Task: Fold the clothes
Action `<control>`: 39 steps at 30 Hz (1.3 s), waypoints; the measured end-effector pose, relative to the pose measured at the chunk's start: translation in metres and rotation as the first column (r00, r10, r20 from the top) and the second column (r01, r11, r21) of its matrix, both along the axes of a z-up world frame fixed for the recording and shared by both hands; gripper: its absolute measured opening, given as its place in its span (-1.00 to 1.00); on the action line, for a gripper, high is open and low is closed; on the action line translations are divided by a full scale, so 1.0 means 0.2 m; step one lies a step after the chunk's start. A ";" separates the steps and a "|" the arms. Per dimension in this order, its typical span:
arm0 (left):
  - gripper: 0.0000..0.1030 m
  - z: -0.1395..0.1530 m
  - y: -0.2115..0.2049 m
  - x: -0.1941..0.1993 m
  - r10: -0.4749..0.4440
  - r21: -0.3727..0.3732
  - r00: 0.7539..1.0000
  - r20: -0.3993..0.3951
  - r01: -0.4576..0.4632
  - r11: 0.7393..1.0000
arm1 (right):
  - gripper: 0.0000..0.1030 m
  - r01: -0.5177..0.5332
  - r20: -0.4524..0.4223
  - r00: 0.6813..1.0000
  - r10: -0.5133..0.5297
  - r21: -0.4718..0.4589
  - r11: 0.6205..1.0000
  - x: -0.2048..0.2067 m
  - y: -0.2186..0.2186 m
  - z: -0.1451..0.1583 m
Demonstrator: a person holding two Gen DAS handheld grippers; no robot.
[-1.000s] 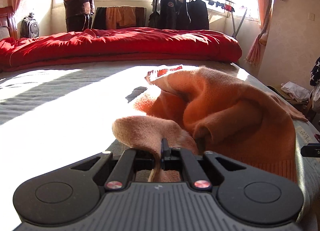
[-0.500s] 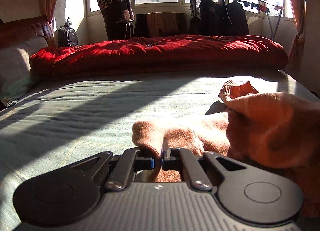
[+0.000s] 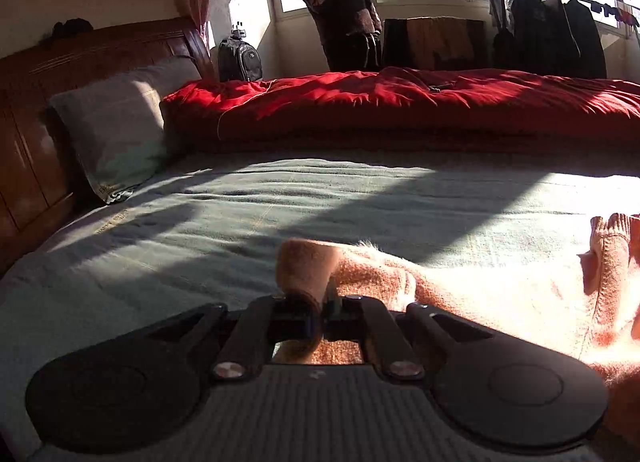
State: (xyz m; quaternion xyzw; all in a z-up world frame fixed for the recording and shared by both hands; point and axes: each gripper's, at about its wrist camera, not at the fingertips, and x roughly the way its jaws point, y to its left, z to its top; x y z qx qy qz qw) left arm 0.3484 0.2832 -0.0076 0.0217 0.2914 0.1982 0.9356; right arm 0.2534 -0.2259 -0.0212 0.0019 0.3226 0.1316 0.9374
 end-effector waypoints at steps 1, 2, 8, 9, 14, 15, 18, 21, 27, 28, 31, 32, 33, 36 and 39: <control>-0.93 0.01 0.05 0.01 0.019 -0.009 1.000 0.004 -0.019 1.000 | 0.41 0.001 0.002 1.000 -0.001 0.000 1.000 0.00 0.00 0.00; -0.92 0.03 0.09 0.02 0.032 -0.028 0.999 0.009 -0.032 0.999 | 0.41 0.002 0.004 1.000 -0.002 -0.001 1.000 0.01 0.01 0.00; -0.88 0.13 0.20 0.11 0.062 0.011 0.998 0.022 -0.062 0.998 | 0.41 0.014 -0.008 1.000 -0.014 -0.010 1.000 0.02 0.00 -0.01; -0.87 0.14 0.20 0.14 0.069 0.028 0.997 0.014 -0.070 0.997 | 0.41 0.017 -0.009 1.000 -0.017 -0.011 1.000 0.03 0.00 -0.01; -0.85 0.08 0.24 0.25 0.065 0.015 0.996 -0.068 -0.065 0.998 | 0.41 0.033 -0.020 0.999 -0.033 -0.015 0.999 0.05 -0.01 -0.03; -0.82 0.04 0.25 0.27 0.053 0.004 0.994 -0.099 -0.053 0.999 | 0.41 0.033 -0.026 0.999 -0.034 -0.017 0.999 0.06 -0.01 -0.04; -0.73 -0.03 0.32 0.27 0.062 -0.050 0.989 -0.136 -0.070 0.996 | 0.41 0.034 -0.041 0.999 -0.035 -0.024 0.999 0.08 -0.01 -0.06; -0.54 -0.07 0.41 0.23 0.097 -0.087 0.986 -0.139 -0.110 0.990 | 0.41 0.028 -0.051 0.998 -0.030 -0.027 0.999 0.10 0.01 -0.08; -0.36 -0.05 0.63 0.08 0.217 -0.115 0.969 -0.121 -0.231 0.966 | 0.41 0.020 -0.065 0.998 -0.021 -0.021 1.000 0.12 0.04 -0.11; -0.34 -0.05 0.66 0.05 0.221 -0.135 0.967 -0.125 -0.238 0.962 | 0.41 0.018 -0.066 0.998 -0.019 -0.017 1.000 0.13 0.04 -0.11; -0.31 -0.08 0.71 -0.04 0.210 -0.232 0.969 -0.131 -0.236 0.944 | 0.41 0.006 -0.066 0.998 -0.007 -0.015 1.000 0.13 0.07 -0.11; -0.27 -0.10 0.71 -0.07 0.201 -0.262 0.971 -0.133 -0.230 0.937 | 0.41 0.000 -0.064 0.998 -0.001 -0.015 1.000 0.12 0.08 -0.11; -0.24 -0.12 0.71 -0.09 0.191 -0.291 0.972 -0.136 -0.223 0.930 | 0.41 -0.008 -0.064 0.998 0.007 -0.015 1.000 0.12 0.09 -0.11; -0.15 -0.22 0.71 -0.14 0.158 -0.365 0.974 -0.163 -0.208 0.907 | 0.41 -0.023 -0.058 0.998 0.021 -0.024 0.999 0.10 0.11 -0.10; -0.15 -0.32 0.67 -0.14 0.147 -0.394 0.973 -0.177 -0.207 0.896 | 0.41 -0.026 -0.051 0.998 0.024 -0.030 0.999 0.08 0.12 -0.08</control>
